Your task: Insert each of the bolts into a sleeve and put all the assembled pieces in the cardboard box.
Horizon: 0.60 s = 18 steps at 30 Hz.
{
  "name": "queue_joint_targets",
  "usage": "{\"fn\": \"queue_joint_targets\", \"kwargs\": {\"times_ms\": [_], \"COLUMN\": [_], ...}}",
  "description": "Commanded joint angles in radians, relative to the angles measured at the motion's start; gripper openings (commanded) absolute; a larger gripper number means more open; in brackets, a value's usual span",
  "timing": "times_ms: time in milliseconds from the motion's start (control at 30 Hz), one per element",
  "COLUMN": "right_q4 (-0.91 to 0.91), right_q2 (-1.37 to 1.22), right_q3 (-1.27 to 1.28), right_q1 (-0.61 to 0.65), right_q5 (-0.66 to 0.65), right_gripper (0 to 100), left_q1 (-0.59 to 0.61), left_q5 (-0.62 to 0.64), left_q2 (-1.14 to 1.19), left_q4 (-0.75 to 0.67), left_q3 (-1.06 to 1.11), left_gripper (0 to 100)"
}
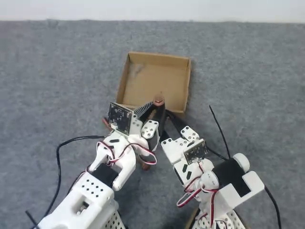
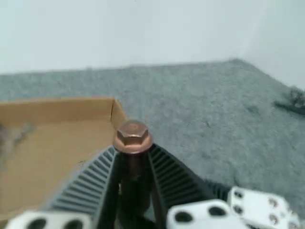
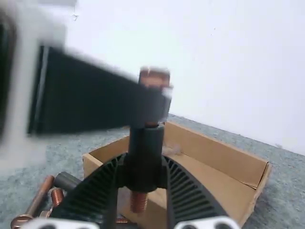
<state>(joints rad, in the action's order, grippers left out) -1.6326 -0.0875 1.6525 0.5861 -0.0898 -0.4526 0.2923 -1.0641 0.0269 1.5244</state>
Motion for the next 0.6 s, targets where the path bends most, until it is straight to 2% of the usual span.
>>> {"fn": "queue_joint_targets", "kwargs": {"times_ms": [0,267,467,567], "right_q4": [0.001,0.001,0.001,0.001], "right_q2": [0.012,0.012,0.012,0.012], "right_q3": [0.017,0.017,0.017,0.017], "right_q1": [-0.016,-0.018,-0.018,-0.018], "right_q5": [-0.009,-0.009,-0.009,-0.009], "right_gripper": [0.7,0.7,0.7,0.7], "left_q1": [0.006,0.009,0.008,0.009], "left_q5": [-0.011,-0.011,-0.006,-0.006], "left_q2": [-0.031,-0.031,-0.031,-0.031], "left_q4": [-0.021,-0.026,-0.020,-0.020], "left_q3": [-0.001,0.025,0.042,0.058], "left_gripper": [1,2,24,28]}}
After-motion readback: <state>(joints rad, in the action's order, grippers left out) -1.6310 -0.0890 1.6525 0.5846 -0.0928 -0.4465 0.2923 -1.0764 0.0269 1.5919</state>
